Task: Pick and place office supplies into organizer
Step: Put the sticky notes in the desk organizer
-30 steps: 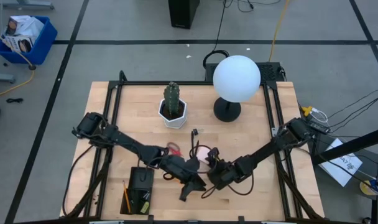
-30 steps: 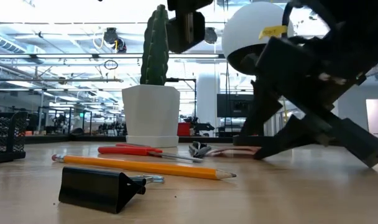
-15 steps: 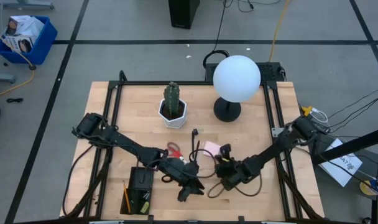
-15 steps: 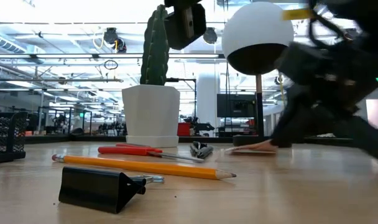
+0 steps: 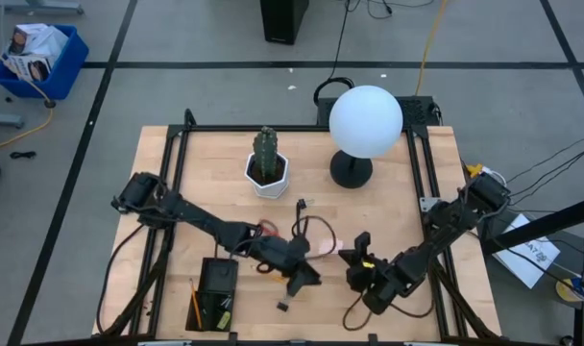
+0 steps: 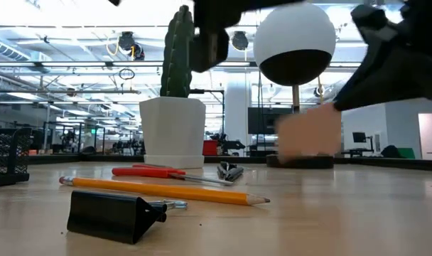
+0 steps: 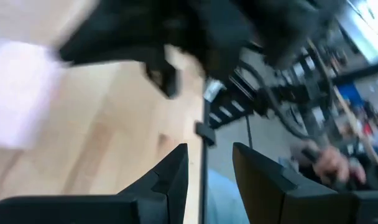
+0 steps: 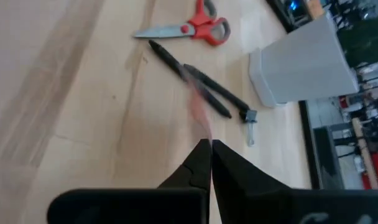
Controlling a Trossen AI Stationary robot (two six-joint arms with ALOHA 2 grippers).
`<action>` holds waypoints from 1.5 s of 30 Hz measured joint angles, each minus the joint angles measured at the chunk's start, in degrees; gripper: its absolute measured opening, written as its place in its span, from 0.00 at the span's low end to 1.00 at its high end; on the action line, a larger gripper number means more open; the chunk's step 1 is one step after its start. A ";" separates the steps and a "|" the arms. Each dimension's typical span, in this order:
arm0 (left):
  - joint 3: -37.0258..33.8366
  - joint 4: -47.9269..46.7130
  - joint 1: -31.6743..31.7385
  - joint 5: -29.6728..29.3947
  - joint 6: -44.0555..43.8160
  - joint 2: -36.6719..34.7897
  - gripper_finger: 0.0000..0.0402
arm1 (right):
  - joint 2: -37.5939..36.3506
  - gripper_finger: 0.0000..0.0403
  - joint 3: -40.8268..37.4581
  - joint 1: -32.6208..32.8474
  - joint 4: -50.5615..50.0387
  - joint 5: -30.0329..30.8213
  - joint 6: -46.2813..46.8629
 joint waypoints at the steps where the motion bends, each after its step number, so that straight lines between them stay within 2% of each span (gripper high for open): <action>1: 0.01 -0.94 0.46 -0.37 -1.71 -0.03 0.33 | -0.07 0.00 -0.01 0.52 0.21 0.26 -0.03; 8: 0.01 -7.05 4.34 0.57 -10.62 -0.03 0.33 | -0.13 0.00 0.02 4.64 1.12 6.52 0.14; 18: 0.01 -10.26 10.35 7.86 -22.62 0.01 0.33 | -0.17 0.00 0.04 8.60 1.35 12.98 -3.01; 23: 0.01 -9.74 12.88 10.09 -24.24 0.01 0.33 | -0.18 0.00 0.06 10.38 3.53 18.08 -5.51; 33: 0.01 -4.87 13.48 10.15 -26.36 0.01 0.33 | 0.79 0.00 0.10 9.74 13.31 18.41 -17.17; 45: -0.01 -10.09 12.64 9.95 -26.06 0.03 0.33 | 0.87 0.00 0.10 9.29 13.56 21.24 -18.75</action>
